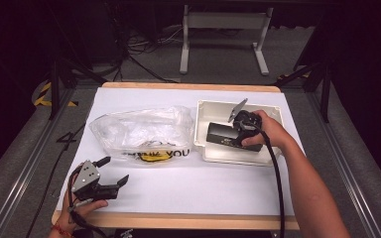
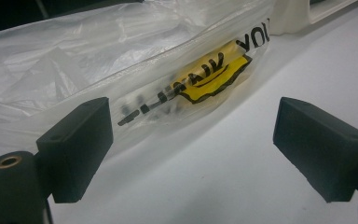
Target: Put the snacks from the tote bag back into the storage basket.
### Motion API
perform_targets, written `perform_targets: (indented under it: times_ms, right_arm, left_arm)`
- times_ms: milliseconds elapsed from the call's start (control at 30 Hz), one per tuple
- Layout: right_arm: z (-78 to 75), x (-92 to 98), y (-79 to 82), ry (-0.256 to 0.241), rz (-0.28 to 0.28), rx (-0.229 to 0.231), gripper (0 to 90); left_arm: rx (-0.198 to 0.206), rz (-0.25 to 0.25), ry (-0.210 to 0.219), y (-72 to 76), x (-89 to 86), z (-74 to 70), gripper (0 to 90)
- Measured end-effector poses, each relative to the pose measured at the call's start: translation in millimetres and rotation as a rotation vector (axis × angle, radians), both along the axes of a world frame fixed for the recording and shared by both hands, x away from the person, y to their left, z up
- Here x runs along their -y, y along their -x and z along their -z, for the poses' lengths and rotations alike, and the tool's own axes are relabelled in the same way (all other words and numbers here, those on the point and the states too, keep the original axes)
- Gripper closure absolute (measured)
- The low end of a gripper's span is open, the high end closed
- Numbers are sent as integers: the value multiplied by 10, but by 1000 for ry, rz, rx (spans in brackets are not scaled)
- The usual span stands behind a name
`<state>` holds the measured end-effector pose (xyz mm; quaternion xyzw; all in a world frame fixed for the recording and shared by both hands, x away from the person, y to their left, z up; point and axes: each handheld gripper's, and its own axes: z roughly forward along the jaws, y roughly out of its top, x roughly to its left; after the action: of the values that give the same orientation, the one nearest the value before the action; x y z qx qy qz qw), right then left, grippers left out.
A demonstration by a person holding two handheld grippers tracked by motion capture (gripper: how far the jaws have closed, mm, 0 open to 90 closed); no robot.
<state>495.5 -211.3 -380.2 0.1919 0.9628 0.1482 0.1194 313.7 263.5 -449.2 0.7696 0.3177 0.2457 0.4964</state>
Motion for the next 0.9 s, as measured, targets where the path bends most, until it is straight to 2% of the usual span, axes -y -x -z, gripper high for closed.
perform_targets:
  times_ms: [200,333,533,633,900]
  right_arm:
    - [63,-50,-54,61,-14,-26,331]
    - [98,-114,-95,122,-30,-46,350]
    - [96,-116,-99,120,-42,-48,375]
    - [72,-76,-84,79,-60,-50,420]
    - [55,-34,-47,82,-75,-48,424]
  left_arm:
    - [-2,1,-1,-2,-3,2,128]
    - [-1,3,0,0,-7,3,128]
    - [0,4,2,1,-14,4,128]
    - [-1,3,2,0,-14,5,128]
    - [-2,3,2,-3,-11,6,128]
